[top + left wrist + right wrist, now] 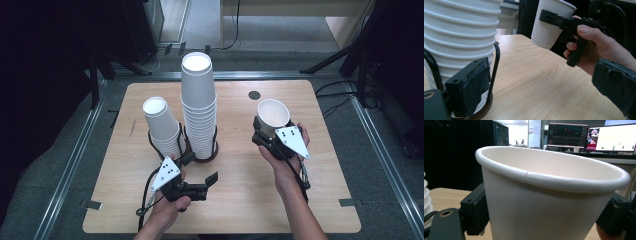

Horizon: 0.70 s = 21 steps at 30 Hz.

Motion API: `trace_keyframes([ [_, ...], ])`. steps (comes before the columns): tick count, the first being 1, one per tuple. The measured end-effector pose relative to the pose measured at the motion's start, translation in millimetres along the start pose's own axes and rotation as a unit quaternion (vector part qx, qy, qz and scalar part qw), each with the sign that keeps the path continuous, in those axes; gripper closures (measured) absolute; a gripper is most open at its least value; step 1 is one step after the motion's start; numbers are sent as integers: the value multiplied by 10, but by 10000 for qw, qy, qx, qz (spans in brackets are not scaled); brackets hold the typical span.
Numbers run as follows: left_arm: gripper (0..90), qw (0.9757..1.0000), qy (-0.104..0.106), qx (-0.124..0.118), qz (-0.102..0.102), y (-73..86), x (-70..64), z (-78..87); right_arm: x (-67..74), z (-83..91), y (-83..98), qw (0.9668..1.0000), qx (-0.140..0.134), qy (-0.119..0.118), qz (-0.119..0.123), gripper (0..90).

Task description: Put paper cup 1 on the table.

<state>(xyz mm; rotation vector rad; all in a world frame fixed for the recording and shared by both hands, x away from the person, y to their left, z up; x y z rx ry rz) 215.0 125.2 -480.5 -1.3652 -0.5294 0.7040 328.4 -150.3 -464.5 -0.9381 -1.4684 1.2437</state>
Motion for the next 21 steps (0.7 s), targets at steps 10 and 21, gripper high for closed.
trace_keyframes([
  [10,23,10000,-60,0,24,-13,39,17,-90,-213,28,9998,81,194,22,147],
  [21,23,10000,-72,-19,39,-21,58,27,-200,-421,139,9992,203,358,15,146],
])
Point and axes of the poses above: each handheld gripper's, and its own axes: z roughly backward along the jaws, y roughly out of its underside, x roughly to its left, the point moved 1 cm from there along -z, roughly forward along the jaws, and after that the axes turned 11 degrees about -z, right-handed, at the moved point
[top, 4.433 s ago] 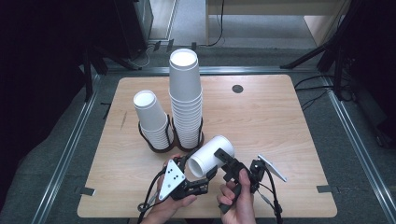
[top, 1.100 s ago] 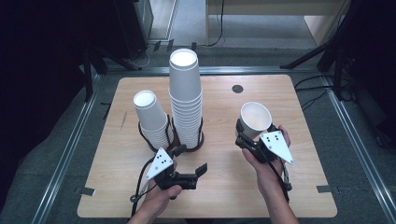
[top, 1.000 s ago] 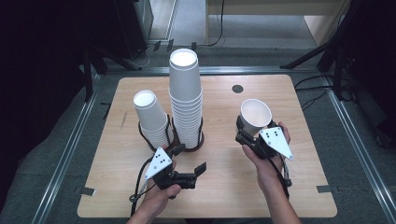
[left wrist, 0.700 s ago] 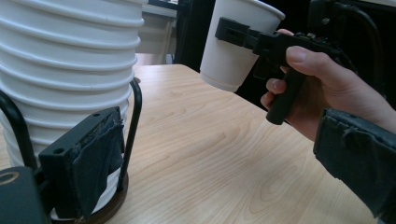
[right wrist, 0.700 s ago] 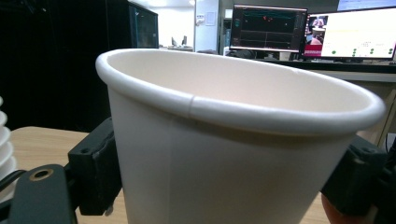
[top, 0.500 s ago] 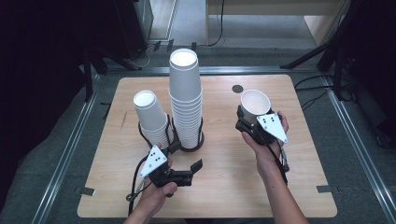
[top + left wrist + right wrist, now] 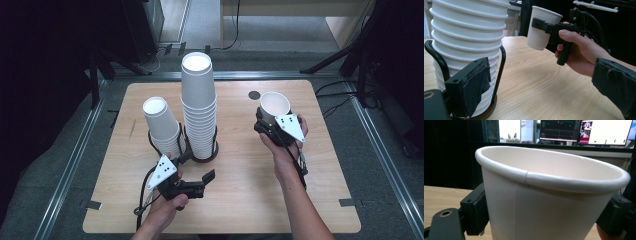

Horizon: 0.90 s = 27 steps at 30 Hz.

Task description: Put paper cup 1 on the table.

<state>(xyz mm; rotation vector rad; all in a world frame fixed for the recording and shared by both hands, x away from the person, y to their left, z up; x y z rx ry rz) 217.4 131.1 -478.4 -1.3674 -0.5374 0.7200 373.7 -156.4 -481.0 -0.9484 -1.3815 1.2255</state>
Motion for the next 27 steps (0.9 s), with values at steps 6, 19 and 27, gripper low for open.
trace_keyframes([
  [6,23,10000,4,-7,8,-3,-1,2,-27,-70,108,9998,183,-46,-32,144],
  [19,23,10000,-1,12,4,0,4,1,-100,-114,424,9983,577,65,106,143],
  [27,23,10000,9,57,4,12,-6,-15,-122,-124,516,9966,798,191,28,137],
])
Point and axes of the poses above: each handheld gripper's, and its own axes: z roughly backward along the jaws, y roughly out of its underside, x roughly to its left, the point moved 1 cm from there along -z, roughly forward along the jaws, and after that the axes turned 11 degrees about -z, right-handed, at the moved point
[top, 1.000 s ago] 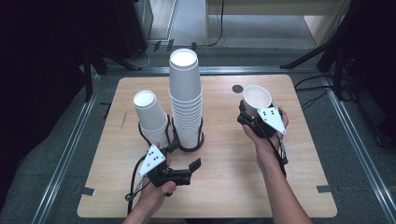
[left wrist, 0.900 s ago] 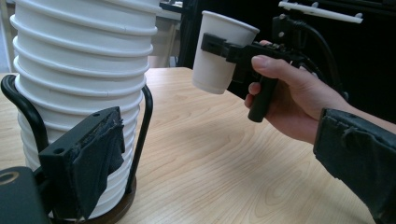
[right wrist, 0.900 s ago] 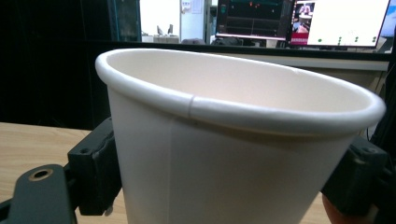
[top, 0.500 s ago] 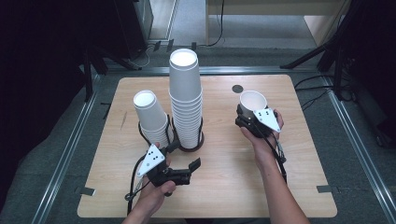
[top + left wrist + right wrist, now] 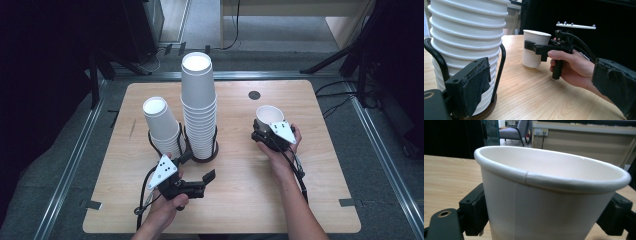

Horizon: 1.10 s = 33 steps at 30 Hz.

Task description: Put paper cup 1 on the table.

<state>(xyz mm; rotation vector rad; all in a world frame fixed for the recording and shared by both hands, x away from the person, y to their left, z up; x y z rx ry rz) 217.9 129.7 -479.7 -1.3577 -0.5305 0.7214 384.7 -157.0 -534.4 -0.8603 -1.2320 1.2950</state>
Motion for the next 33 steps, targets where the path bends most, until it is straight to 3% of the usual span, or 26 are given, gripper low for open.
trace_keyframes([
  [8,23,10000,-12,25,7,6,1,-4,-35,18,41,9997,190,54,-174,119],
  [12,23,10000,-10,53,-18,12,-2,-10,-30,34,39,9995,297,-49,-139,7],
  [18,23,10000,-38,76,-8,17,12,-11,-24,139,-13,9982,498,-132,-302,0],
  [26,23,9999,-69,83,11,19,29,-12,-20,302,-17,9986,444,-272,-74,0],
  [33,23,9998,-170,104,10,15,21,-30,-22,556,-137,9989,243,-376,-122,0],
])
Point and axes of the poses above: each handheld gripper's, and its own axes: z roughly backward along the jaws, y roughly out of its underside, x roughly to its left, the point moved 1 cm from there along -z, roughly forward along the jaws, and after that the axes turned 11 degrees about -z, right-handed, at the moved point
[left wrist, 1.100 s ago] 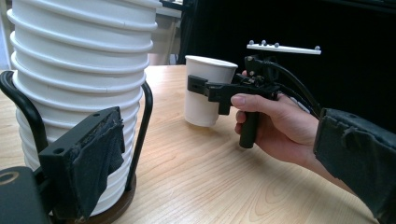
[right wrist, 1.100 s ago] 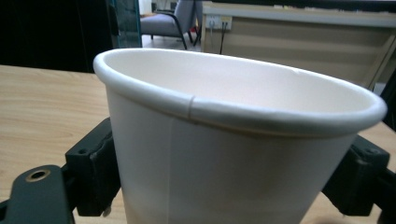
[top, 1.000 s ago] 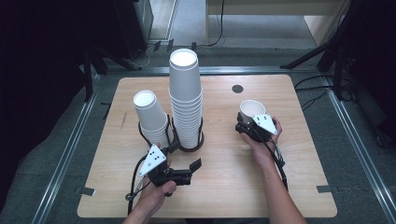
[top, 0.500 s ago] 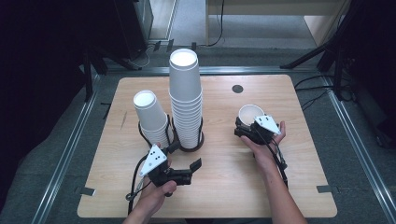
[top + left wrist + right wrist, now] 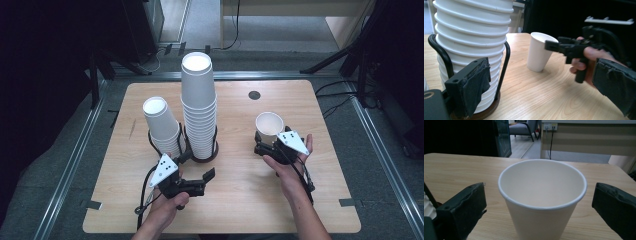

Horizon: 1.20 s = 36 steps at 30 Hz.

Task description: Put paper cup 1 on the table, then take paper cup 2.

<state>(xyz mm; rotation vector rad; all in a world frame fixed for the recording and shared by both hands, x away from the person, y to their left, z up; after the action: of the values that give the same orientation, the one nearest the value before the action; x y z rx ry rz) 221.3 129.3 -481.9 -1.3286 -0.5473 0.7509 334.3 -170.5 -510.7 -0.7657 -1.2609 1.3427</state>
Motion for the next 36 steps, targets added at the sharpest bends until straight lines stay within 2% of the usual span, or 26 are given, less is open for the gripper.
trace_keyframes([
  [4,23,9999,-142,-8,-97,-34,-2,2,53,185,-182,9998,-170,-66,-50,0],
  [5,23,9997,-197,-13,-141,-54,2,7,53,185,-182,9998,-170,-66,-50,0],
  [9,23,9992,-353,-37,-186,-105,20,6,181,319,-435,9995,-283,-121,-39,0],
  [10,23,9989,-411,-23,-210,-116,21,0,209,334,-482,9996,-276,-55,-24,0],
  [13,23,9983,-541,-35,-217,-157,27,-13,339,406,-679,9992,-383,-62,-124,0],
  [19,23,9964,-787,-46,-304,-244,69,-24,602,547,-984,9969,-695,-362,-105,0],
  [26,23,9935,-1094,-57,-312,-380,130,-36,917,619,-1252,9943,-804,-699,-72,0],
  [27,23,9931,-1128,-47,-308,-394,135,-44,959,623,-1281,9938,-817,-747,-86,0],
  [28,23,9927,-1157,-18,-332,-406,142,-55,1036,629,-1335,9926,-789,-900,-181,0],
  [29,23,9925,-1171,-7,-348,-413,145,-63,1036,629,-1335,9926,-789,-900,-181,0],
  [32,23,9915,-1252,-7,-360,-465,167,-96,1159,627,-1438,9903,-715,-1136,-347,0],
  [36,23,9906,-1315,-38,-364,-518,187,-119,1241,620,-1497,9889,-737,-1244,-350,0],
])
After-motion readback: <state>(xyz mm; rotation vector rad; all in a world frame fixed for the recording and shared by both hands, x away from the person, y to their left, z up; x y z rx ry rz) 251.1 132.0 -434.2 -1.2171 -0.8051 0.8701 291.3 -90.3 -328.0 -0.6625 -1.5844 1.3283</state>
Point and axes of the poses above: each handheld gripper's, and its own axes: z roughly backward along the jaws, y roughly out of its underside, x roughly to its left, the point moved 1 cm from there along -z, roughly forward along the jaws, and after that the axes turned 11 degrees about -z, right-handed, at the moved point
